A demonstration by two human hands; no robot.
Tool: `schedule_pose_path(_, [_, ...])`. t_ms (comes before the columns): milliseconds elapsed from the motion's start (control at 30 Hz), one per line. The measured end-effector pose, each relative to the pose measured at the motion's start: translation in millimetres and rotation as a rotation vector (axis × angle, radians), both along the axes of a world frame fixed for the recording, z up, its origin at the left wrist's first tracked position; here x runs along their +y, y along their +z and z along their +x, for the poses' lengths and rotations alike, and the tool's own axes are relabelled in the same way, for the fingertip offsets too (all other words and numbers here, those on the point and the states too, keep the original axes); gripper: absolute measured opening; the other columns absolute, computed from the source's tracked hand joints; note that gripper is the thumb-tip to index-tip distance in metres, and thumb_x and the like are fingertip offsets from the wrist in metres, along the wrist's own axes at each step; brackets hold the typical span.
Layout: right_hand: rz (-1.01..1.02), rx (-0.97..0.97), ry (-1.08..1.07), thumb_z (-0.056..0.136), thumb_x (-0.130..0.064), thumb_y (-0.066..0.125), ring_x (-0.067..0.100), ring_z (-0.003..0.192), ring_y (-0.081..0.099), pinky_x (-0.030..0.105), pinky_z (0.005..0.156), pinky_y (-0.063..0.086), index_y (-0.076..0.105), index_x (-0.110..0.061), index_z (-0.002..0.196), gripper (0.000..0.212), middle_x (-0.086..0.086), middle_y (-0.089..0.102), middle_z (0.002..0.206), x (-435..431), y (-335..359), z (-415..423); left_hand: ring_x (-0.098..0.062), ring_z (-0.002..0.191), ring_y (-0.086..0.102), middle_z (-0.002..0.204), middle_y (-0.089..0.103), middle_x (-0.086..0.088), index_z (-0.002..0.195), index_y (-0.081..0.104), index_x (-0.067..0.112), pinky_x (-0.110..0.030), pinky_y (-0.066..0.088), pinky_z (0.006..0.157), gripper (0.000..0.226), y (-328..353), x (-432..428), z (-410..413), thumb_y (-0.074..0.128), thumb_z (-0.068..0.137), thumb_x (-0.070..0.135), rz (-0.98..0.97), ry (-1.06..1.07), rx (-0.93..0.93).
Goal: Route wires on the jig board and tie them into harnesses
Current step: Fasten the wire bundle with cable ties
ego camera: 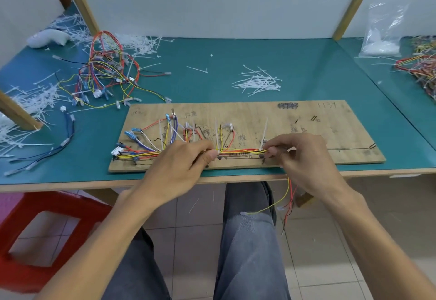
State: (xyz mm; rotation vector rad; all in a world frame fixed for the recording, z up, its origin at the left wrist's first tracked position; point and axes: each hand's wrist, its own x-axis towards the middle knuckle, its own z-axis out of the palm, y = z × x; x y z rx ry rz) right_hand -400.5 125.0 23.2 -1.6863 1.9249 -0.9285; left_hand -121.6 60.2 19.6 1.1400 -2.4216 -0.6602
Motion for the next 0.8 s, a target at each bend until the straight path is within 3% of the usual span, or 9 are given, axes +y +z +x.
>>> schedule_pose_path(67, [-0.014,0.018,0.000,0.096,-0.006,0.072,-0.008,0.083,0.070,0.008,0.072,0.048,0.075,-0.033,0.091,0.028,-0.020,0.075,0.080,2.7,-4.4,2.1,-0.009,0.065,0.056,0.065,0.058,0.012,0.089,0.060,0.032,-0.035,0.045,0.060,0.033,-5.9,2.1,0.4,0.041,0.110,0.049,-0.006,0.048,0.045])
schedule_pose_path(167, [-0.010,0.048,-0.024,0.093,-0.012,0.077,-0.001,0.086,0.069,0.019,0.079,0.053,0.072,-0.035,0.087,0.025,-0.016,0.074,0.082,3.5,-9.1,2.6,-0.009,0.067,0.059,0.069,0.064,0.013,0.099,0.068,0.033,-0.038,0.050,0.064,0.027,-10.9,3.0,4.5,0.047,0.108,0.048,-0.060,0.092,0.013])
schedule_pose_path(233, [-0.022,0.042,-0.026,0.091,-0.011,0.081,0.002,0.086,0.066,0.021,0.077,0.055,0.076,-0.031,0.083,0.022,-0.018,0.071,0.083,3.9,-12.2,2.2,-0.013,0.069,0.063,0.073,0.069,0.011,0.103,0.073,0.032,-0.039,0.053,0.067,0.024,-13.0,3.6,8.3,0.053,0.106,0.045,-0.099,0.151,0.031])
schedule_pose_path(300, [-0.034,0.020,-0.015,0.089,-0.009,0.082,0.007,0.086,0.065,0.035,0.075,0.062,0.082,-0.024,0.085,0.016,-0.016,0.071,0.087,3.8,-15.1,1.7,-0.009,0.068,0.064,0.075,0.071,0.013,0.100,0.076,0.031,-0.038,0.054,0.066,0.020,-14.5,6.8,12.0,0.060,0.103,0.042,-0.109,0.184,0.077])
schedule_pose_path(367, [-0.041,0.018,-0.014,0.088,-0.010,0.083,0.007,0.086,0.065,0.040,0.072,0.063,0.084,-0.023,0.088,0.014,-0.015,0.071,0.088,4.4,-17.5,1.8,-0.006,0.070,0.066,0.082,0.073,0.015,0.100,0.077,0.031,-0.038,0.057,0.067,0.017,-17.3,11.6,14.7,0.062,0.102,0.040,-0.106,0.178,0.088])
schedule_pose_path(467, [-0.067,0.045,-0.004,0.088,-0.013,0.085,0.003,0.088,0.064,0.036,0.071,0.061,0.086,-0.023,0.094,0.012,-0.020,0.069,0.085,5.2,-18.4,0.9,-0.007,0.080,0.067,0.088,0.074,0.018,0.105,0.075,0.034,-0.040,0.058,0.070,0.015,-23.1,15.3,17.6,0.062,0.101,0.041,-0.098,0.192,0.078])
schedule_pose_path(567, [-0.093,0.068,-0.022,0.086,-0.016,0.087,-0.004,0.089,0.064,0.013,0.072,0.052,0.083,-0.027,0.093,0.013,-0.025,0.070,0.082,6.6,-16.6,0.1,-0.007,0.083,0.067,0.088,0.071,0.023,0.107,0.069,0.040,-0.041,0.057,0.070,0.017,-27.8,15.4,19.0,0.057,0.102,0.051,-0.071,0.193,0.102])
schedule_pose_path(633, [-0.097,0.085,-0.018,0.085,-0.013,0.086,-0.004,0.087,0.064,0.007,0.072,0.045,0.082,-0.025,0.089,0.013,-0.025,0.069,0.080,6.9,-16.5,-0.2,-0.007,0.083,0.067,0.088,0.070,0.023,0.107,0.068,0.041,-0.041,0.057,0.070,0.017,-30.4,14.6,20.0,0.056,0.104,0.053,-0.068,0.184,0.114])
schedule_pose_path(800, [-0.103,0.144,0.066,0.086,-0.001,0.084,-0.001,0.080,0.068,0.015,0.073,0.054,0.086,-0.016,0.090,0.015,-0.016,0.073,0.085,8.3,-16.4,-0.6,-0.006,0.088,0.067,0.092,0.070,0.021,0.102,0.071,0.036,-0.041,0.058,0.071,0.016,-30.7,13.0,22.2,0.061,0.101,0.049,-0.077,0.150,0.130])
